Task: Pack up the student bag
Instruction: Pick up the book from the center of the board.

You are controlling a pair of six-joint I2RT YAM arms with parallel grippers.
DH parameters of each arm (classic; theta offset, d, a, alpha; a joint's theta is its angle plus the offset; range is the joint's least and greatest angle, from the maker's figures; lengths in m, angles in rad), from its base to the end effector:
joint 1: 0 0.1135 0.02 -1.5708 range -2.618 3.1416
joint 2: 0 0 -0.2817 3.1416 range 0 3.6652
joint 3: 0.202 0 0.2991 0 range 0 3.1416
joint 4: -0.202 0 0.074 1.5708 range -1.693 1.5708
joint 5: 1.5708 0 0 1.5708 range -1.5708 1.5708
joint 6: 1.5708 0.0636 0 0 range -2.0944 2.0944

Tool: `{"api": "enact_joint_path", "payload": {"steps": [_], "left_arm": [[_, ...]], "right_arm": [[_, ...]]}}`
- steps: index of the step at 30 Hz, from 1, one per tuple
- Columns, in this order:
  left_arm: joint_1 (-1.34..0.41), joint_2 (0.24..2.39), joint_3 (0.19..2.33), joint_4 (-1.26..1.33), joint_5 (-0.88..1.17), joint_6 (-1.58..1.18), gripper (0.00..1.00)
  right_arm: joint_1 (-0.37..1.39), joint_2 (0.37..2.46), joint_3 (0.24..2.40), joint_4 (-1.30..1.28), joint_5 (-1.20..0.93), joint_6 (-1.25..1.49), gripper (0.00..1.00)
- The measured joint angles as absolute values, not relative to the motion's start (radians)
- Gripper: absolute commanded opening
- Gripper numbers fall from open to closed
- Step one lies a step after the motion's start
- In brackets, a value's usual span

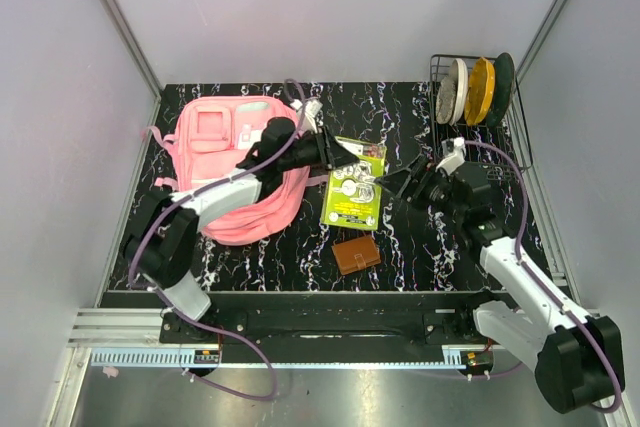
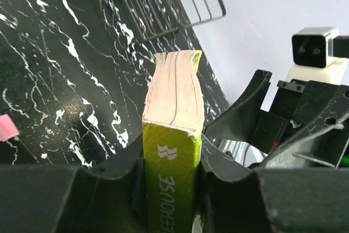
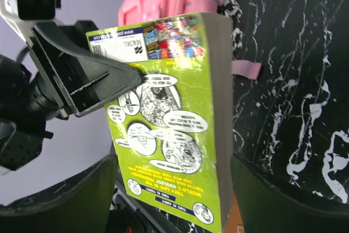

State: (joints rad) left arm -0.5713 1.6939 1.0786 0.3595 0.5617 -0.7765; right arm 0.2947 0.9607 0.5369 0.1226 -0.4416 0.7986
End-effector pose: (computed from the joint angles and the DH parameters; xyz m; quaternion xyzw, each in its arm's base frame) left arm 0.3621 -0.2730 0.2406 0.0906 0.7739 -0.5379 0.3219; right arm 0.2562 0.1062 0.2396 0.0701 0.7932 0.4514 0.4026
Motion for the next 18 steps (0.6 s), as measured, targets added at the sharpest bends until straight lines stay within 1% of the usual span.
{"api": "enact_joint_path", "payload": {"steps": [4,9,13,18], "left_arm": [[-0.531,1.568,1.022,0.351,0.484,-0.817,0.0],[-0.482,1.468,1.001,0.395,0.357,-0.891,0.0],[-0.484,1.443,0.988,0.43,0.284,-0.944,0.0],[-0.487,1.443,0.951,0.486,0.23,-1.02,0.0]], "right_arm": [[0.295,0.9,0.549,0.13,-0.409,0.885,0.89],[0.307,0.868,0.448,0.26,-0.438,1.099,0.9],[0.363,0.84,0.408,0.271,-0.43,1.206,0.91],[0.434,0.847,0.413,0.385,-0.426,1.281,0.91]]}}
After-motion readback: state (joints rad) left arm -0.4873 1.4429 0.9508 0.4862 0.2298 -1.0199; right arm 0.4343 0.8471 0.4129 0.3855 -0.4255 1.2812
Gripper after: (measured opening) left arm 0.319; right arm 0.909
